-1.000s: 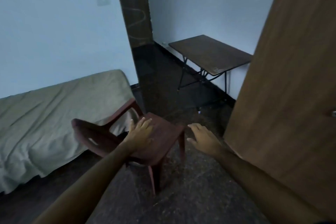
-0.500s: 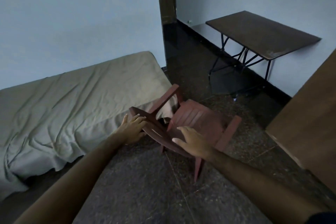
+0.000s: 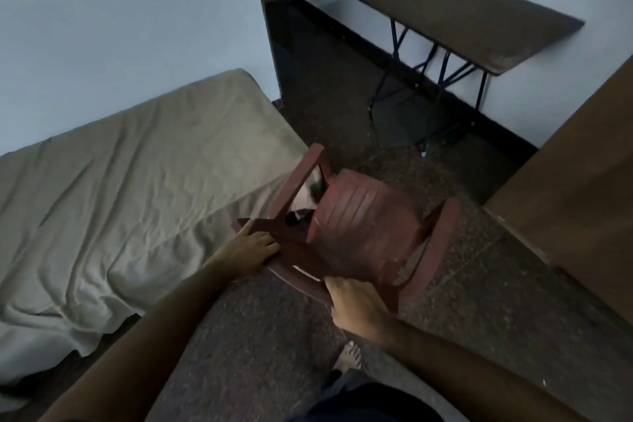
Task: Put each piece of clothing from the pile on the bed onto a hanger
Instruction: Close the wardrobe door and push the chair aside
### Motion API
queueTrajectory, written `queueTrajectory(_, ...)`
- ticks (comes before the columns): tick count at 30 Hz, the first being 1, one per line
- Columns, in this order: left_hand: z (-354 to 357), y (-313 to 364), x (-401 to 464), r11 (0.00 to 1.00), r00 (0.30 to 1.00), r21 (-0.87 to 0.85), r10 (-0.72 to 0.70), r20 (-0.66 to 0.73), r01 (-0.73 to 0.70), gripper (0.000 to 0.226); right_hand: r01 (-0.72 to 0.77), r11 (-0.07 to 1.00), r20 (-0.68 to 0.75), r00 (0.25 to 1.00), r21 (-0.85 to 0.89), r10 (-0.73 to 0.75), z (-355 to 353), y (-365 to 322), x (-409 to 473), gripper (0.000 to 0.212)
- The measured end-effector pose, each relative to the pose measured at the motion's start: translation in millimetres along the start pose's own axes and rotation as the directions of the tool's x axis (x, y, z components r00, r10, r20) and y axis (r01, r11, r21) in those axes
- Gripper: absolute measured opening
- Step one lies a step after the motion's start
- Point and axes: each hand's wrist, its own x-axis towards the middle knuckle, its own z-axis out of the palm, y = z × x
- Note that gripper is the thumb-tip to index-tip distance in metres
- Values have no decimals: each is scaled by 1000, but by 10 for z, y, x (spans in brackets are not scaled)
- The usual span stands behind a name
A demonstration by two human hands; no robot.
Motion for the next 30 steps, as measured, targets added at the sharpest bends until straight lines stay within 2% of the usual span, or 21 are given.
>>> queueTrajectory(3, -26, -117, 209, 988, 987, -14, 152, 48, -152, 46, 4, 1000, 23, 1000, 21, -4, 44, 36, 45, 38)
queueTrajectory(5, -73, -191, 298, 971, 971, -31, 237, 17, -236, 43, 4, 1000, 27, 1000, 28, -4, 46, 57, 73, 46)
queueTrajectory(10, 77, -319, 423, 938, 940, -73, 340, 8, -339, 44, -11, 1000, 9, 1000, 19, 11, 100, 64, 96, 56)
queueTrajectory(15, 159, -402, 582, 904, 905, -68, 416, -84, -422, 49, -47, 999, 55, 997, -18, 48, 19, 130, 149, 65)
queueTrajectory(23, 45, -571, 1042, 912, 912, -68, 399, -97, -406, 43, -168, 982, 100, 979, -91, 177, -224, 437, 451, 42)
queueTrajectory(26, -65, -631, 1246, 912, 909, -75, 390, -147, -403, 39, -237, 961, 20, 970, -139, 243, -339, 573, 568, 34)
queueTrajectory(30, -268, -694, 1547, 923, 911, -23, 374, -173, -383, 33, -400, 907, -39, 916, -131, 399, -490, 779, 723, 25)
